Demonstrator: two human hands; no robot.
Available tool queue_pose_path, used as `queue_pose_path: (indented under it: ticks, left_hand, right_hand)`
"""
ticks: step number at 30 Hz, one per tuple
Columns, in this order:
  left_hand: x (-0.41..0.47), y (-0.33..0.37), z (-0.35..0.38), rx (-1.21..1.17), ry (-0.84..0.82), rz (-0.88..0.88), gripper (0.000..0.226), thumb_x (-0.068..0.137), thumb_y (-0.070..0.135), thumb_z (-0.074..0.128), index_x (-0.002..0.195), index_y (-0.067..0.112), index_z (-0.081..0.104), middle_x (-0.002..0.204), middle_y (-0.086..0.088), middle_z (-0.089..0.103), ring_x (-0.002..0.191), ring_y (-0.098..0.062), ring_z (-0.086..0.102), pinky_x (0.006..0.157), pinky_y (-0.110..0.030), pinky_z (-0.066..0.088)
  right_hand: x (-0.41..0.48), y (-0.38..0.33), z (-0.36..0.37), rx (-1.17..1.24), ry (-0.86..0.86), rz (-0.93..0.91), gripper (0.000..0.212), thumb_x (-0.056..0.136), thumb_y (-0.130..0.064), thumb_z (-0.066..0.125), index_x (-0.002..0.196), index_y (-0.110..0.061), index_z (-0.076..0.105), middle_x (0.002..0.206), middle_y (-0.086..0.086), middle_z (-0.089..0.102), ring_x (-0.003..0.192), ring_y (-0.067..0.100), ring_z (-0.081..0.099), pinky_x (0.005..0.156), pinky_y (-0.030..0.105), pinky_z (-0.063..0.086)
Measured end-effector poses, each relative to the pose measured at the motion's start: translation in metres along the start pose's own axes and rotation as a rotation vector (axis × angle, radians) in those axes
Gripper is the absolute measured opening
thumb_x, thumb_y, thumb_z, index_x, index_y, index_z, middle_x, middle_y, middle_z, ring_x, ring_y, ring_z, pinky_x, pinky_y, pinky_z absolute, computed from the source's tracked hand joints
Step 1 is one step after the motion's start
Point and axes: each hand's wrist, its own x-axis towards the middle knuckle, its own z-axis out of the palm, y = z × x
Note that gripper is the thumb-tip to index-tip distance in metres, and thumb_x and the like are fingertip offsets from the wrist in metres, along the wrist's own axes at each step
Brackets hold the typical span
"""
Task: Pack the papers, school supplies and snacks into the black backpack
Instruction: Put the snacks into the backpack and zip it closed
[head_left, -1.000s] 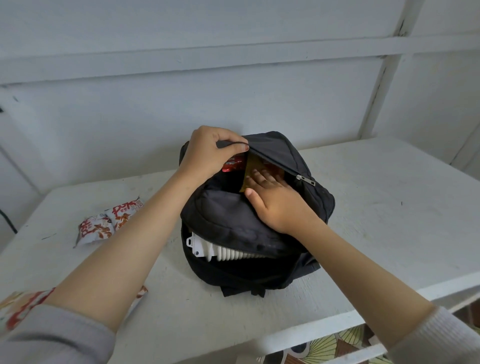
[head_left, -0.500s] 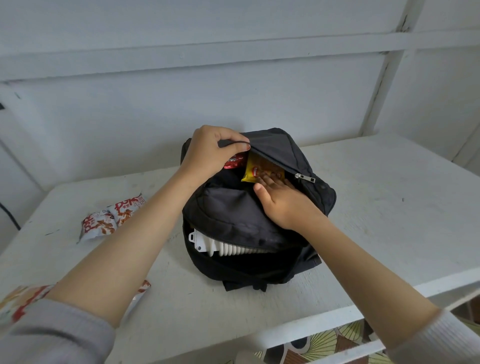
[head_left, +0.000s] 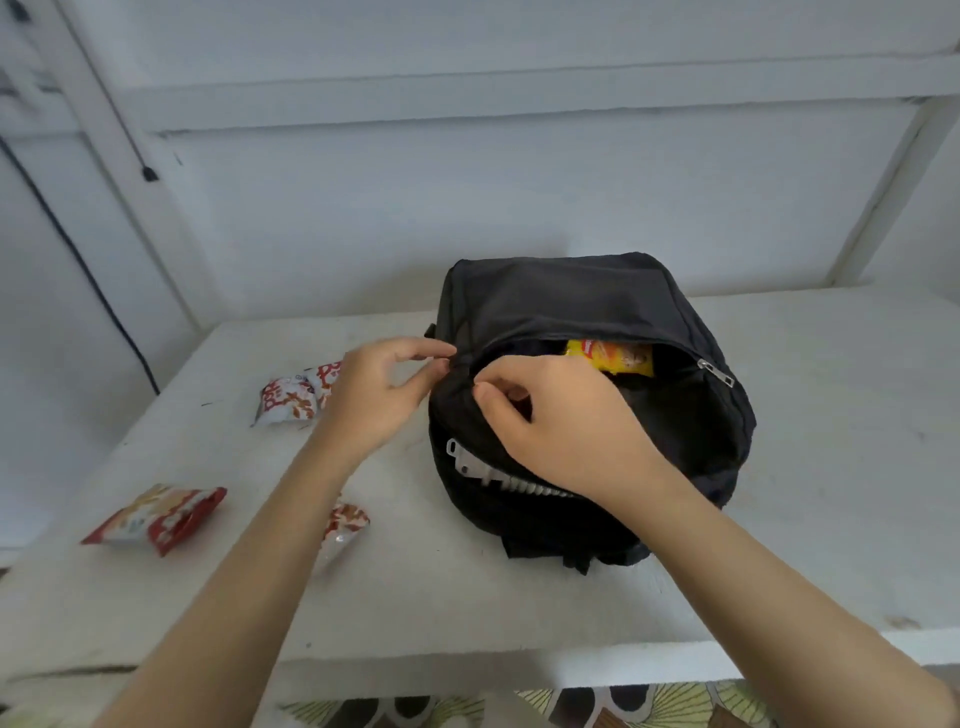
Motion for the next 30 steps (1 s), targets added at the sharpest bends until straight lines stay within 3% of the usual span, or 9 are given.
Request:
queue_pose_path:
  ticks: [4,7,9,12,14,16,19,23,30]
  left_hand:
    - [-0.058,-0.037,-0.038,0.120,0.081,-0.198,0.017,0.087,0.017,0.064,0.099,0.027,0.071,0.098,0.017,0.064,0.095,0.006,0.055,0.087,-0.012,0.038]
    - [-0.095,-0.066,-0.065,0.393,0.187,-0.255,0.014,0.085,0.017,0.066,0.097,0.021,0.073,0.102,0.005,0.069,0.101,-0.015,0.059,0.087,-0.030,0.042]
    - [-0.113,-0.085,-0.080,0.635,0.247,-0.329,0.020,0.081,0.027,0.064,0.096,0.018,0.073,0.105,-0.008,0.069,0.102,-0.032,0.060,0.085,-0.043,0.045]
    - [-0.129,-0.106,-0.097,0.811,0.224,-0.600,0.044,0.085,0.043,0.060,0.121,0.016,0.061,0.126,-0.020,0.056,0.118,-0.041,0.047,0.094,-0.051,0.037]
    - [-0.134,-0.116,-0.104,0.796,0.126,-0.799,0.061,0.084,0.055,0.054,0.135,0.022,0.045,0.139,-0.019,0.042,0.129,-0.038,0.035,0.103,-0.048,0.029]
    - [-0.138,-0.123,-0.106,0.731,0.068,-0.877,0.065,0.083,0.061,0.050,0.137,0.027,0.040,0.139,-0.018,0.042,0.128,-0.037,0.036,0.104,-0.047,0.030]
    - [-0.136,-0.123,-0.103,0.557,0.142,-0.864,0.058,0.082,0.054,0.059,0.131,0.026,0.044,0.124,-0.017,0.052,0.114,-0.038,0.048,0.093,-0.045,0.040]
    - [-0.128,-0.111,-0.094,0.460,0.242,-0.803,0.051,0.078,0.050,0.066,0.119,0.022,0.055,0.109,-0.014,0.057,0.098,-0.031,0.055,0.082,-0.039,0.044]
    - [-0.071,-0.065,-0.068,-0.008,0.410,-0.641,0.022,0.083,0.032,0.067,0.102,0.022,0.065,0.097,0.000,0.064,0.092,-0.016,0.060,0.072,-0.022,0.041]
  right_hand:
    - [0.007,-0.027,0.043,-0.037,-0.045,-0.136,0.031,0.091,-0.037,0.043,0.091,-0.020,0.069,0.073,-0.003,0.067,0.069,0.016,0.057,0.069,0.036,0.046]
    - [0.007,-0.044,0.078,-0.076,-0.163,-0.217,0.034,0.093,-0.040,0.043,0.112,-0.022,0.065,0.090,0.000,0.069,0.086,0.021,0.059,0.082,0.038,0.041]
    - [0.003,-0.057,0.100,-0.073,-0.311,-0.222,0.044,0.093,-0.047,0.042,0.130,-0.025,0.052,0.110,0.002,0.065,0.103,0.024,0.056,0.091,0.039,0.037]
    - [-0.005,-0.071,0.128,-0.144,-0.453,-0.201,0.064,0.088,-0.063,0.040,0.141,-0.028,0.034,0.142,0.011,0.041,0.126,0.031,0.039,0.104,0.045,0.027]
    - [-0.008,-0.075,0.140,-0.183,-0.473,-0.187,0.073,0.083,-0.070,0.040,0.140,-0.025,0.035,0.147,0.014,0.032,0.130,0.034,0.032,0.106,0.048,0.023]
    - [-0.010,-0.074,0.146,-0.193,-0.450,-0.177,0.069,0.083,-0.068,0.044,0.134,-0.021,0.043,0.139,0.013,0.041,0.123,0.032,0.039,0.102,0.046,0.027]
    - [-0.012,-0.069,0.150,-0.152,-0.426,-0.172,0.050,0.086,-0.051,0.051,0.123,-0.017,0.047,0.113,0.006,0.056,0.100,0.026,0.051,0.087,0.038,0.035]
    - [-0.012,-0.065,0.141,-0.076,-0.358,-0.173,0.029,0.081,-0.039,0.052,0.096,-0.014,0.053,0.082,0.002,0.056,0.074,0.022,0.050,0.068,0.032,0.035]
    - [-0.012,-0.058,0.069,-0.011,-0.081,-0.218,0.027,0.075,-0.032,0.051,0.089,-0.013,0.065,0.070,-0.002,0.061,0.065,0.019,0.053,0.064,0.032,0.047]
